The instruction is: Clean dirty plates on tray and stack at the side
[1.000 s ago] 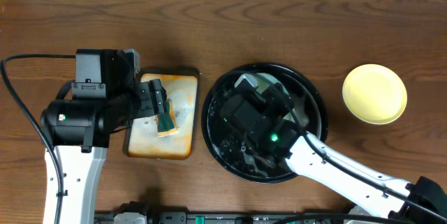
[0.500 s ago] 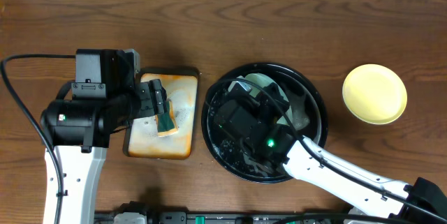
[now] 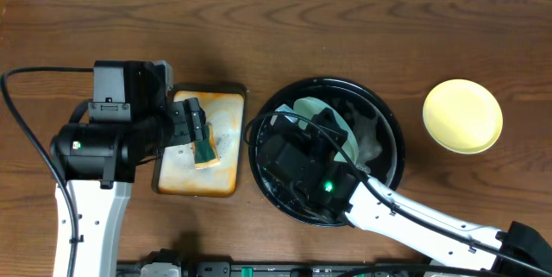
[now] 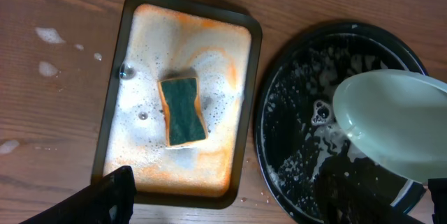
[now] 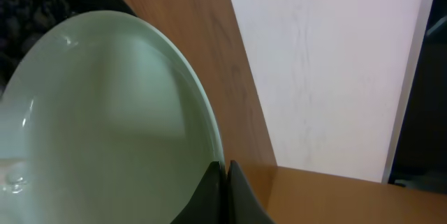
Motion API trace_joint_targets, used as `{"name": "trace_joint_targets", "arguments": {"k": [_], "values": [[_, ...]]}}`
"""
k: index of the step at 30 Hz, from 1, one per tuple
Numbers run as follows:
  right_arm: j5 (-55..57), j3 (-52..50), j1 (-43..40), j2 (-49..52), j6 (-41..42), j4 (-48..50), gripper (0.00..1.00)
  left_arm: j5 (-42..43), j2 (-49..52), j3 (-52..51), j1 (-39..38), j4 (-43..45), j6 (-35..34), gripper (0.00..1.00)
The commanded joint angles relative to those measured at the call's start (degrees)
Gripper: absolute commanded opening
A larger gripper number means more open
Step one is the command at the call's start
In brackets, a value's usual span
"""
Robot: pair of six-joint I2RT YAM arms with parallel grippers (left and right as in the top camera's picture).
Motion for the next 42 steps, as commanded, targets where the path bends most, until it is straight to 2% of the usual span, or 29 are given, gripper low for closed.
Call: {"name": "trace_joint_targets", "arguments": {"k": [1,3,5,8,11,17,20,23,29,36,42], "values": [[7.52,0.35,0.13,-0.20,-0.61,1.79,0.01,0.50,-0.35,1.03,0.35,-0.28,0.33,0.83],[16.04,0.37,-0.24,-0.22,-3.41,7.32,0.01,0.50,-0.35,1.03,0.35,-0.28,0.33,0.83],[16.41,0.37,-0.55,-0.22,-6.84,11.13,0.01,0.50,-0.35,1.03,0.35,-0.28,0.33,0.83],[16.22,0.37,-1.22,-0.22,-7.10,12.22,0.01,0.50,-0.35,1.03,0.35,-0.28,0.33,0.83],[16.00,0.37,-4.28,-0.22,-2.95,12.11,0.01,0.50,-0.35,1.03,0.35,-0.28,0.33,0.83],[8.37,0.37,-15.45,-0.76,6.12,11.58,0.01,0.50,-0.35,1.03,0.35,-0.28,0.33,0.83],[1.70,0.39,-18.64,-2.23,7.48,10.12,0.01,0.50,-0.35,1.03,0.35,-0.28,0.33,0.83],[-0.44,0.39,-22.80,-3.69,9.49,9.84,0.01,0.50,-0.35,1.03,0.35,-0.28,0.33,0.83],[-15.63,0.39,-38.62,-5.20,18.84,3.72,0.01,0.50,-0.35,1.03,0.35,-0.28,0.33,0.83],[-41.70,0.37,-62.27,-5.14,30.16,1.84,0.01,0.50,-0.35,1.03,0.35,-0.28,0.33,0.83],[-55.87,0.37,-77.57,-4.31,32.92,1.62,0.01,0.50,-0.35,1.03,0.35,-0.28,0.33,0.83]]}}
